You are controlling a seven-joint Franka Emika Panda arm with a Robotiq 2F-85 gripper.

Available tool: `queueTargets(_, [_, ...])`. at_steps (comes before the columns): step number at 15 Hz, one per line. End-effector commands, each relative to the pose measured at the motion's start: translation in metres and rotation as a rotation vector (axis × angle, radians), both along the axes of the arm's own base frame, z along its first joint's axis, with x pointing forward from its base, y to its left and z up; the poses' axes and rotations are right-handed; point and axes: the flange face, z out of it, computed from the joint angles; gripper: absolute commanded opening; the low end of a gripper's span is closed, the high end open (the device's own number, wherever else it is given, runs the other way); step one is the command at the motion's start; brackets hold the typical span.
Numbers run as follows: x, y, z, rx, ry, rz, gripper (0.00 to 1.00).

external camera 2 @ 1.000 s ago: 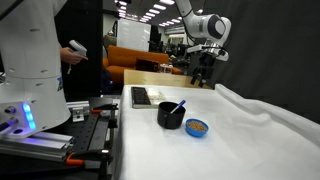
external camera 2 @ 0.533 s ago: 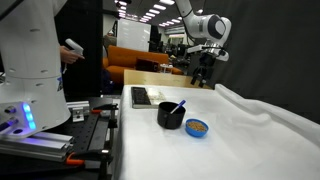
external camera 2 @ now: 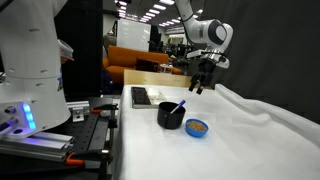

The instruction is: Remove the pen from the black cup and put it next to the book

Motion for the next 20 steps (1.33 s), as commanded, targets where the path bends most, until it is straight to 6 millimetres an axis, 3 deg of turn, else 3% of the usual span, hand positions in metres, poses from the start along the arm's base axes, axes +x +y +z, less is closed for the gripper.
queueTargets(1, [-0.013,-0.008,-0.008,0.013,0.013,-0.015,1.00])
queueTargets(9, [-0.031,0.000,-0.026,0.000,0.061,0.009,1.00])
queueTargets(20, [-0.034,0.004,-0.044,-0.024,0.097,0.007,1.00])
